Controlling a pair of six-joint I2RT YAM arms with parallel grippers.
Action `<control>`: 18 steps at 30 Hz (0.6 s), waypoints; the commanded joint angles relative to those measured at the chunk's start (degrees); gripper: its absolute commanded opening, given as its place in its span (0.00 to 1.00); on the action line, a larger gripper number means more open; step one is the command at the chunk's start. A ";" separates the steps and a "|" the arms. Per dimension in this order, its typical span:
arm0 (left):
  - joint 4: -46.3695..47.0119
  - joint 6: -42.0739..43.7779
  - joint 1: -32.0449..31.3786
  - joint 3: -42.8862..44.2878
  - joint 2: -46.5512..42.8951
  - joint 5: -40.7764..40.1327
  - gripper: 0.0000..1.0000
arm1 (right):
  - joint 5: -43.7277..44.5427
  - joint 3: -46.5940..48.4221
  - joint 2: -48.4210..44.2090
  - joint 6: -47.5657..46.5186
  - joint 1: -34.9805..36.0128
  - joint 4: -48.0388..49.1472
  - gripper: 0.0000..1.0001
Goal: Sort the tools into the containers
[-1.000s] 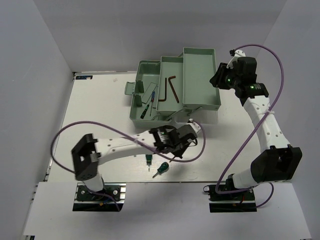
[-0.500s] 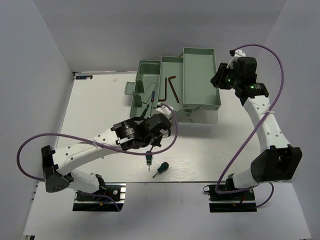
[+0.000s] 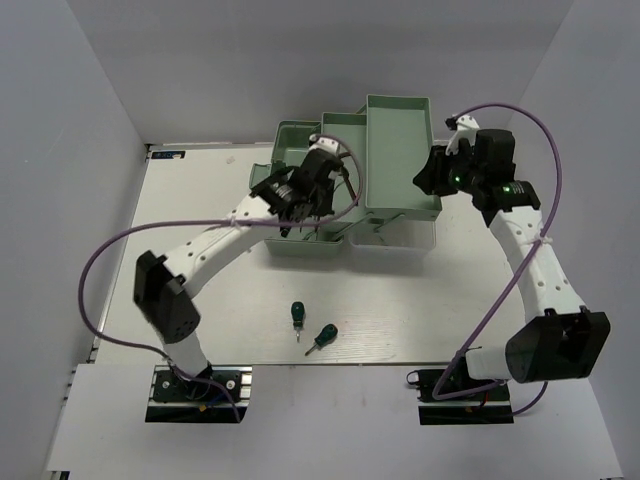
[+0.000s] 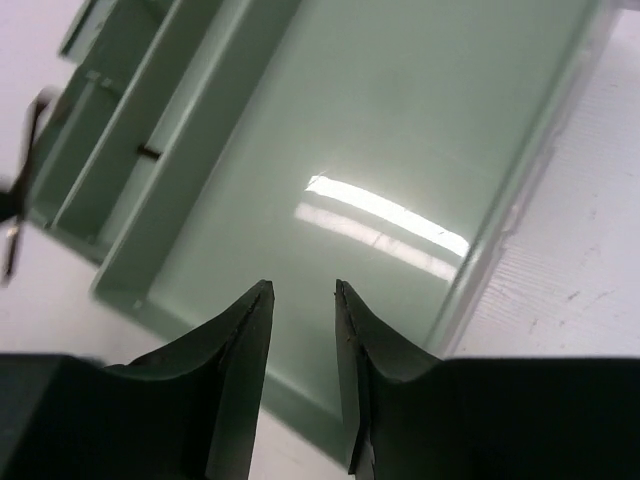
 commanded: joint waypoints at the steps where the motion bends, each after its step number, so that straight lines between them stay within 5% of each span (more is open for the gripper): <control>1: 3.43 4.29 3.03 9.12 5.86 4.62 0.00 | -10.61 -2.31 -4.27 -5.97 -0.06 1.39 0.37; 10: -3.33 6.94 9.45 35.24 25.21 11.48 0.00 | -32.17 -9.44 -11.13 -27.38 0.46 -6.85 0.51; 15: -0.19 6.94 10.60 30.07 23.56 14.56 0.53 | -38.49 -11.02 -11.22 -36.81 3.80 -16.25 0.54; 18: 1.14 6.94 11.12 28.66 20.65 14.57 0.70 | -41.49 -12.51 -11.31 -45.34 7.49 -20.38 0.58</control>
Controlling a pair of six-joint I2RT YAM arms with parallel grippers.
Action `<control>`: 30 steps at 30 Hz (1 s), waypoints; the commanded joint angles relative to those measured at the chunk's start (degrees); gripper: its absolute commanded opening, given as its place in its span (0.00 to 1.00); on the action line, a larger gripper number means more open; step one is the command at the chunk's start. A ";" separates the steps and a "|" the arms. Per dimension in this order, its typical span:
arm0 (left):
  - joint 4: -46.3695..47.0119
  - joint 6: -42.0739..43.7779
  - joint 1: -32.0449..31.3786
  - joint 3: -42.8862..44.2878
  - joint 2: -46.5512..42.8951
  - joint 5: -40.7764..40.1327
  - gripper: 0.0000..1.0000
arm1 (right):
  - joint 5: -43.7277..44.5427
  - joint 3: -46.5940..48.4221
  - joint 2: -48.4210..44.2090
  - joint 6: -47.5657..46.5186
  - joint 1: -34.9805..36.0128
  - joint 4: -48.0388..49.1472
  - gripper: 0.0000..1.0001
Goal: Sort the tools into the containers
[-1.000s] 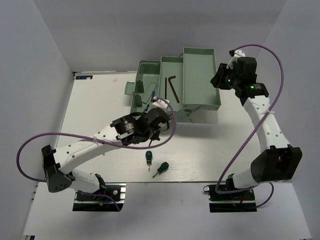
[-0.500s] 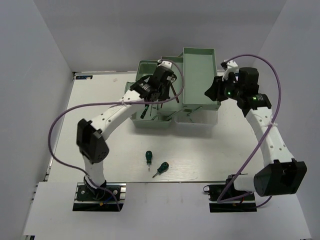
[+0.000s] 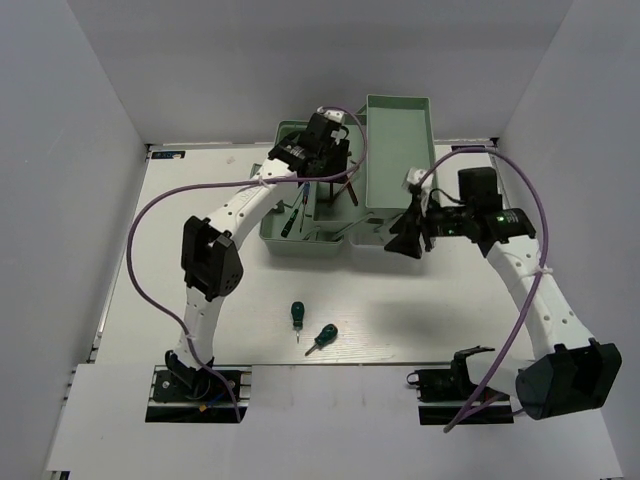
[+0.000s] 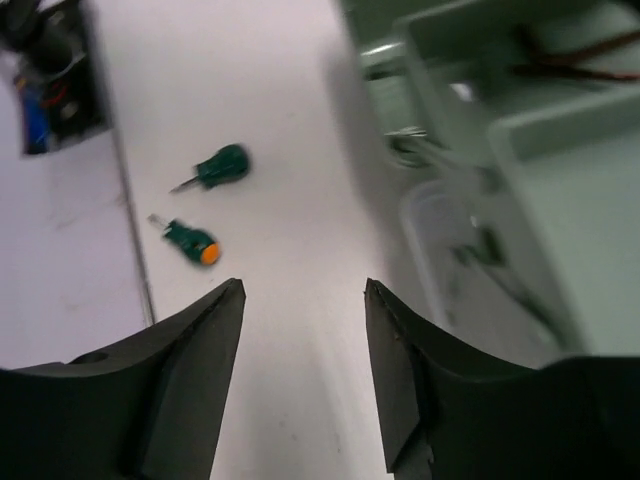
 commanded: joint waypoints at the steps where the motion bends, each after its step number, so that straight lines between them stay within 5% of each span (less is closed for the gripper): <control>1: 0.99 0.27 0.35 -0.48 -7.17 2.20 0.72 | -7.69 -1.59 -0.79 -14.38 4.54 -8.85 0.58; 5: -0.07 0.80 -0.17 -3.36 -14.61 1.50 0.76 | -7.95 -2.65 1.57 -36.03 11.92 -15.89 0.70; 8: 1.50 0.27 -0.88 -15.73 -24.20 -0.17 0.73 | -5.32 -3.35 4.91 -46.02 16.76 -21.79 0.82; 9: 1.51 -1.90 -0.88 -23.69 -31.54 -0.70 0.57 | -2.27 -3.79 6.66 -48.05 20.78 -21.27 0.84; 13: -0.77 -8.23 -0.88 -42.10 -47.29 -2.02 0.22 | 3.28 -7.91 9.83 -51.32 28.28 -16.19 0.85; 15: -2.08 -10.79 -0.88 -52.18 -52.25 -2.02 0.22 | 5.66 -10.02 11.32 -49.93 32.57 -11.20 0.87; 18: -2.09 -15.80 -0.88 -62.13 -59.90 -0.88 0.55 | 9.01 -11.35 14.14 -46.33 35.93 -4.70 0.85; 20: -2.09 -18.96 -0.88 -65.68 -62.54 -0.35 0.69 | 12.07 -12.48 16.16 -41.76 38.83 -1.94 0.82; 30: 0.28 -21.44 -0.88 -73.52 -65.54 2.28 0.76 | 23.76 -16.44 21.52 -28.47 47.79 18.54 0.75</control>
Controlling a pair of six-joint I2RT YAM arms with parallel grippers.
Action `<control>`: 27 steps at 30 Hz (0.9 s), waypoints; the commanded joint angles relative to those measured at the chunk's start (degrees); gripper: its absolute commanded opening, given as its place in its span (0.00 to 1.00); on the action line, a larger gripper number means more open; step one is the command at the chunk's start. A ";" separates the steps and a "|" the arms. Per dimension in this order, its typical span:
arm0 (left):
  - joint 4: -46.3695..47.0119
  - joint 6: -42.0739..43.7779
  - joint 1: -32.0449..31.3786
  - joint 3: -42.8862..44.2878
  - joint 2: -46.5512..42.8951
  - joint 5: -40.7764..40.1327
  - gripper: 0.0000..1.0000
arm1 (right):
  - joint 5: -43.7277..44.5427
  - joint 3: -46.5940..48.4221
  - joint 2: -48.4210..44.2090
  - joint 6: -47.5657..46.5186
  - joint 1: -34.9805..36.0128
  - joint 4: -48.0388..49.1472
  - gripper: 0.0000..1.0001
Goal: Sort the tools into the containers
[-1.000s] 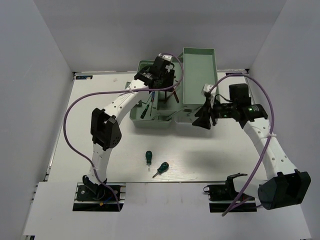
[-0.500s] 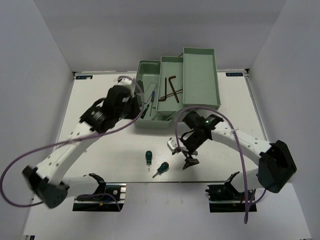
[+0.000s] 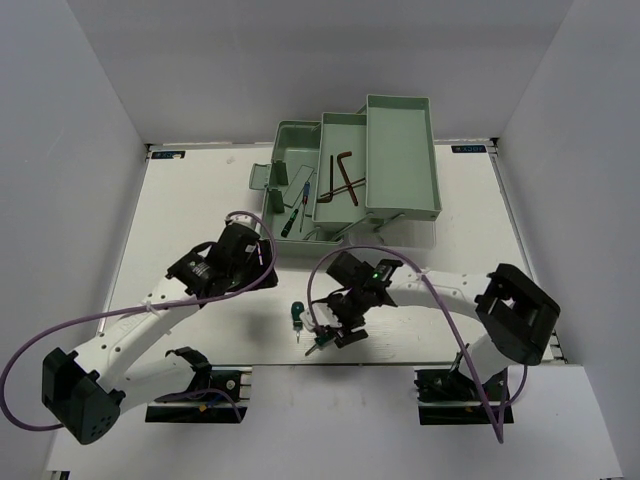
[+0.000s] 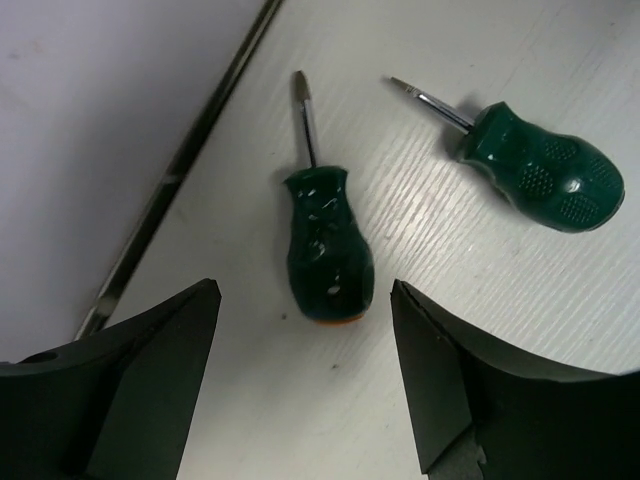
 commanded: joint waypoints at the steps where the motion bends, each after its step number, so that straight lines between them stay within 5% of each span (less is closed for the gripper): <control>1: 2.36 -1.07 -0.03 0.12 -1.83 1.08 0.76 | 5.87 -1.19 1.57 6.10 2.38 9.52 0.75; 8: 5.17 -2.56 -0.03 -6.12 -2.88 3.54 0.77 | 11.42 -4.35 3.51 9.54 6.25 16.82 0.61; 18: 14.83 -2.39 -0.03 -6.13 5.80 12.76 0.79 | 12.82 -4.80 -6.92 10.68 4.76 11.73 0.01; 27: 18.61 3.23 -1.09 -3.04 15.40 18.21 0.84 | 19.05 8.82 -19.16 14.38 -3.31 3.02 0.00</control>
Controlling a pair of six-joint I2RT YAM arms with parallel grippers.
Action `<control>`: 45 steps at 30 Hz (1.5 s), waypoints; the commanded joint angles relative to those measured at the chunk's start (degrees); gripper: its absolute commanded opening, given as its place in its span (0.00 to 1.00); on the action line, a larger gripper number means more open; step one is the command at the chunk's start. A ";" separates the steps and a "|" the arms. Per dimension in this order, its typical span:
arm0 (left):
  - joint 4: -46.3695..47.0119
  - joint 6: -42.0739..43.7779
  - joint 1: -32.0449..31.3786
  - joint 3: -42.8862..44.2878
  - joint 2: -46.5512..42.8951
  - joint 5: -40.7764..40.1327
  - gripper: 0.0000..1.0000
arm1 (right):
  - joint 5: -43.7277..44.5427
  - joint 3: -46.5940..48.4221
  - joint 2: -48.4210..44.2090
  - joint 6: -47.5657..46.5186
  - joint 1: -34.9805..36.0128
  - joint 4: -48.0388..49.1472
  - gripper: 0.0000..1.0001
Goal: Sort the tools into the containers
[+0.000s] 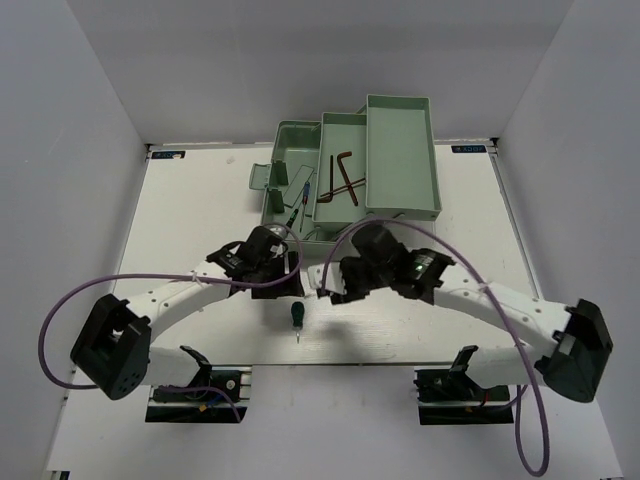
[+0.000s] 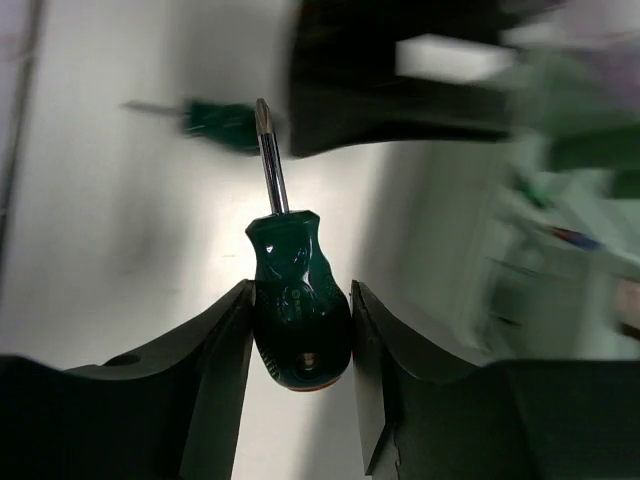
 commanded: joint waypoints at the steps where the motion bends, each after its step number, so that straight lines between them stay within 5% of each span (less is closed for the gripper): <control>1: 2.93 2.67 -0.65 2.57 0.99 3.16 0.84 | 5.74 6.48 -3.73 1.50 -3.06 -0.89 0.00; 7: 3.54 4.34 -1.18 3.10 3.36 3.69 0.85 | 16.92 14.21 -1.55 -1.13 -10.96 3.41 0.00; 12: 3.54 5.57 -2.31 3.10 5.12 4.22 0.85 | 24.38 25.99 9.08 2.19 -21.25 3.60 0.00; 17: 1.87 5.57 -2.93 3.72 5.83 2.55 0.85 | 22.73 44.87 19.62 8.35 -30.66 -6.48 0.00; 22: 1.87 5.57 -4.08 3.72 7.58 2.02 0.85 | 15.55 48.24 23.15 8.97 -33.22 -13.19 0.00; 24: 1.87 5.05 -4.69 3.72 8.12 1.50 0.85 | 14.12 47.81 23.59 9.93 -33.92 -16.18 0.18; 25: 1.26 5.04 -4.69 4.32 8.90 1.49 0.85 | 12.98 47.80 23.59 10.20 -34.18 -16.62 0.40; 29: -1.19 4.52 -6.10 5.38 10.23 -0.09 0.85 | 10.26 47.19 23.33 12.23 -35.23 -18.55 0.71; 36: -4.01 3.12 -8.38 7.66 13.65 -4.04 0.82 | 8.75 46.84 21.84 16.53 -36.82 -18.20 0.74; 45: -8.23 1.35 -13.47 10.39 21.03 -12.65 0.56 | 4.28 44.82 18.50 21.98 -39.10 -16.36 0.76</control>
